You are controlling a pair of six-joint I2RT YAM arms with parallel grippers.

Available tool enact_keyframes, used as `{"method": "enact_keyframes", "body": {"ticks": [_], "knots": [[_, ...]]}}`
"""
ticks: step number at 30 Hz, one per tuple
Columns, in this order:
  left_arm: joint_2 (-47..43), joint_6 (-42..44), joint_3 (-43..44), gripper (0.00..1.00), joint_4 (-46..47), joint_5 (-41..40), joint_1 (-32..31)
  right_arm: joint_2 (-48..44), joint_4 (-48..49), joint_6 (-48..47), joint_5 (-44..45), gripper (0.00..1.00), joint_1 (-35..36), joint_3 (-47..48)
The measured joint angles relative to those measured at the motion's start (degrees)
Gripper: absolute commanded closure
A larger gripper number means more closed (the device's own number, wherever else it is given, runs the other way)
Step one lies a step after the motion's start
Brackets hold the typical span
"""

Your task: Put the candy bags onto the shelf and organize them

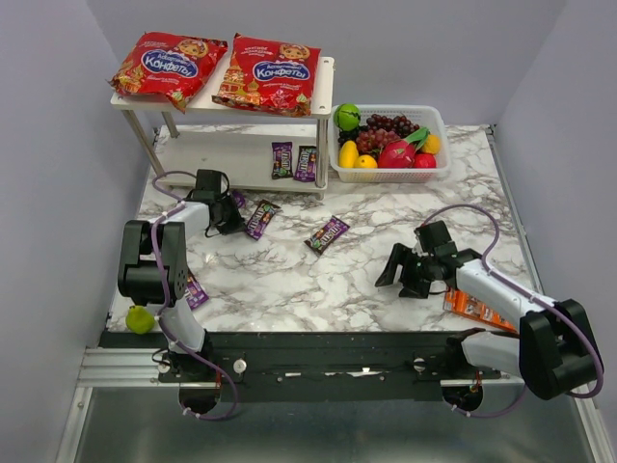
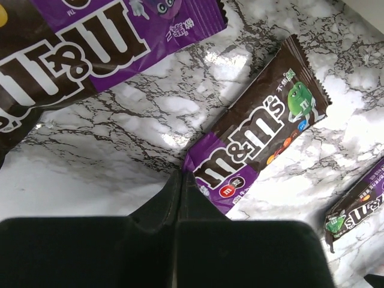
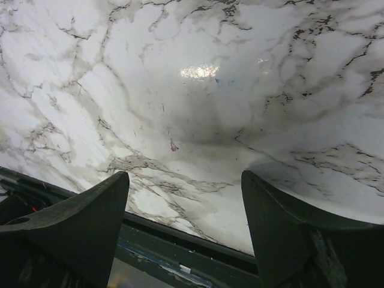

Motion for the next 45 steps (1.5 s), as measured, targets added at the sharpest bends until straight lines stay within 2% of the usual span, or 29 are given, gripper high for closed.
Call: {"method": "enact_keyframes", "body": {"ticks": [9,19,26,29,35,45], "knots": [[-3.13,-3.63,-1.66,1.00,-0.61,0.66,0.33,-0.96,-0.35,-0.04,0.02,0.16,0.00,-0.31],[-17.99,-8.50,-1.11,1.00,-1.29,1.25,1.81,-1.05,-0.76,-0.52,0.02,0.16,0.00,-0.31],[-21.29,-13.57,-0.44,1.00,2.64,1.18,2.10,-1.05,-0.85,-1.20,0.04,0.16,0.00,-0.31],[-20.13,-16.44,-0.24,1.00,5.77,1.03,2.10,-1.05,-0.85,-1.62,0.07,0.16,0.00,-0.28],[-12.26,-22.10,2.34,1.00,13.86,-0.44,2.10,-1.05,-1.31,-2.16,0.52,0.16,0.00,0.13],[2.16,-26.93,13.25,1.00,20.74,-4.28,2.12,-1.05,-2.75,-3.06,2.69,0.16,0.00,2.32]]}}
